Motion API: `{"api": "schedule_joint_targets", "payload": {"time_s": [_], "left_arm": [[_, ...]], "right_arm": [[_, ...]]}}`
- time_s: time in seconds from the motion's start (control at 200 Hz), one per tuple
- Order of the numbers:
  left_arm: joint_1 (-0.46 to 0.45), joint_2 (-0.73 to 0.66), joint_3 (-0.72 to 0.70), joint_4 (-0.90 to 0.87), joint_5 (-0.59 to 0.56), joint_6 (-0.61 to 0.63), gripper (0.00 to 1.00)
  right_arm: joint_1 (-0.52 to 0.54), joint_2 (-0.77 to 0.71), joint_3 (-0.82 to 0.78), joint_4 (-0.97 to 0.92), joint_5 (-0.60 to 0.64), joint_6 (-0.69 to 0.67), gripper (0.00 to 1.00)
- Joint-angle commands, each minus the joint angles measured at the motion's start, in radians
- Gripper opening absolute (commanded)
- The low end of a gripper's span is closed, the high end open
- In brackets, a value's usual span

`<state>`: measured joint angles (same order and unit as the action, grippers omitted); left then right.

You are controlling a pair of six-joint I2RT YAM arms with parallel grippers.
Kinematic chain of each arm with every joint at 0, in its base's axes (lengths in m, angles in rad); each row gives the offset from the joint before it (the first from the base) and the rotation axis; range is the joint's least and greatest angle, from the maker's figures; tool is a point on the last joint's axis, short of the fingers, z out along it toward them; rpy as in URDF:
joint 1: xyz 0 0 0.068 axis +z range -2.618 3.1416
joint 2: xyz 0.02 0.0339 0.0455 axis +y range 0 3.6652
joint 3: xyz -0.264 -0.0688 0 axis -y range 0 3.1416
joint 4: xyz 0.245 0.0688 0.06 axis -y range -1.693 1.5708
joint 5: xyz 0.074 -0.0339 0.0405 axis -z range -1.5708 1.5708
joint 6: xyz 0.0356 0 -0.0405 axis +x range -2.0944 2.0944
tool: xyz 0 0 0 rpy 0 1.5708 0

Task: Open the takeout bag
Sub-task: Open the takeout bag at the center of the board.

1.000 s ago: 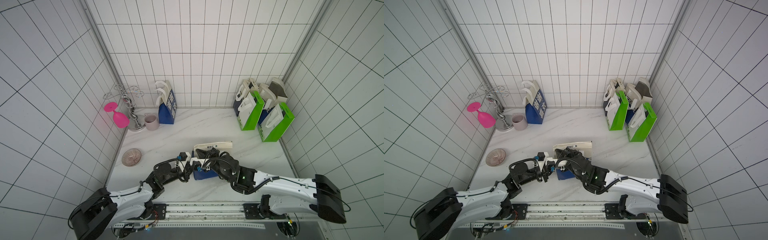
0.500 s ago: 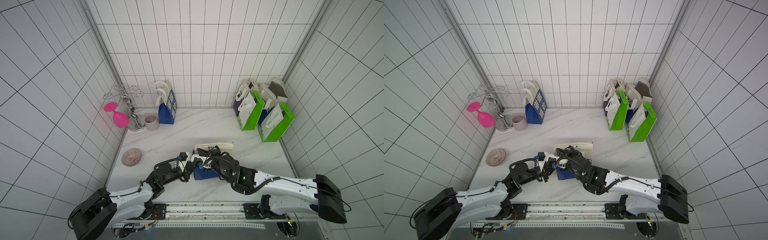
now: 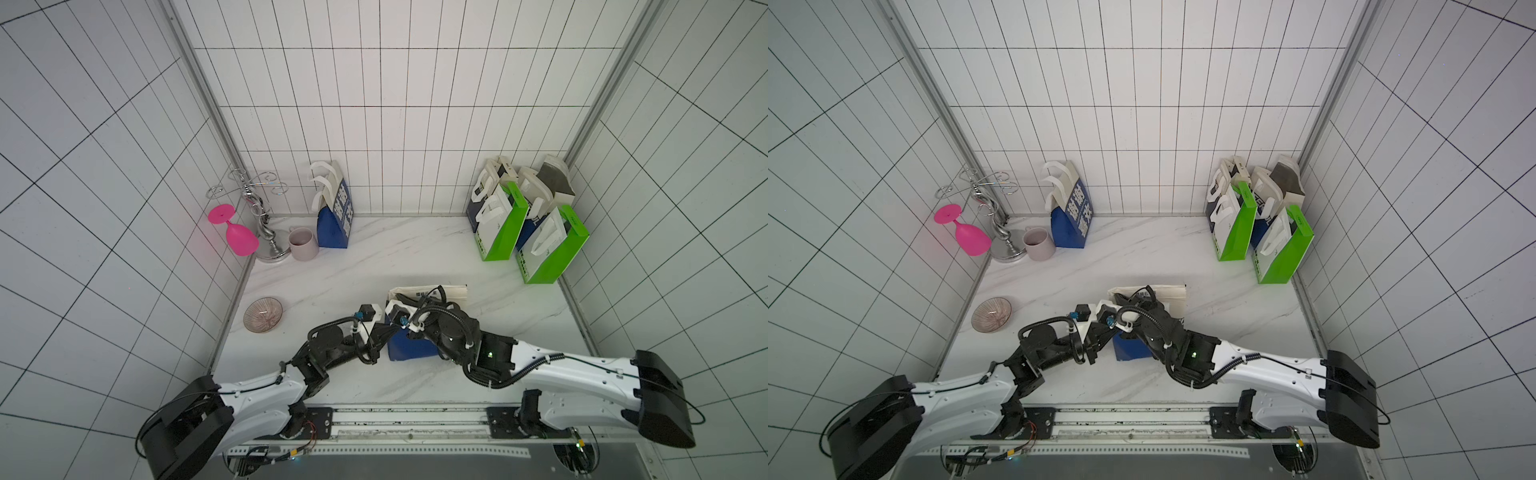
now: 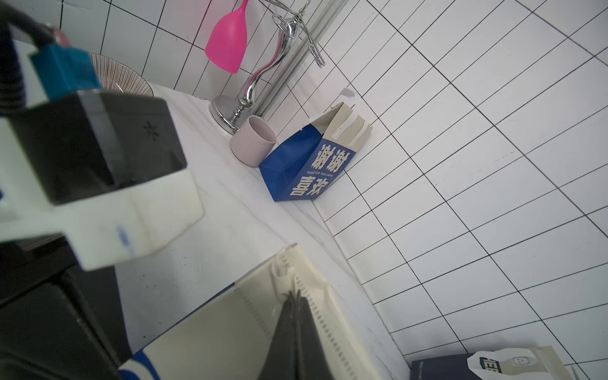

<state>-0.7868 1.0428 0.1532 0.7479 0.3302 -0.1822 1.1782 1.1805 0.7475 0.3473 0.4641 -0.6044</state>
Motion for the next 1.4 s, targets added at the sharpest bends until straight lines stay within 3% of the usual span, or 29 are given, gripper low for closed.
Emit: {"api": "schedule_joint_targets", "payload": {"time_s": [0.0,0.305,0.4,0.495,0.59,1.014,1.394], "left_arm": [[-0.011,-0.008,0.006,-0.012,0.029,0.015,0.00],[-0.013,-0.014,0.006,-0.017,0.026,0.016,0.00],[-0.014,-0.012,0.006,-0.017,0.026,0.016,0.00],[-0.014,-0.013,0.007,-0.018,0.025,0.015,0.00],[-0.015,-0.019,0.005,-0.021,0.024,0.016,0.00],[-0.014,-0.052,-0.007,-0.028,0.003,0.015,0.00],[-0.014,-0.071,-0.013,-0.042,0.003,0.006,0.00]], "right_arm": [[-0.027,-0.040,0.142,-0.010,0.101,0.082,0.00],[-0.057,-0.081,0.142,-0.038,0.011,0.187,0.00],[-0.057,-0.123,0.077,-0.020,-0.200,0.110,0.00],[-0.057,-0.148,0.047,-0.109,-0.304,-0.001,0.00],[-0.057,-0.188,0.020,-0.168,-0.360,-0.069,0.14],[-0.037,-0.236,-0.047,-0.163,-0.382,-0.112,0.32],[-0.033,-0.265,-0.038,-0.203,-0.370,-0.133,0.37]]}}
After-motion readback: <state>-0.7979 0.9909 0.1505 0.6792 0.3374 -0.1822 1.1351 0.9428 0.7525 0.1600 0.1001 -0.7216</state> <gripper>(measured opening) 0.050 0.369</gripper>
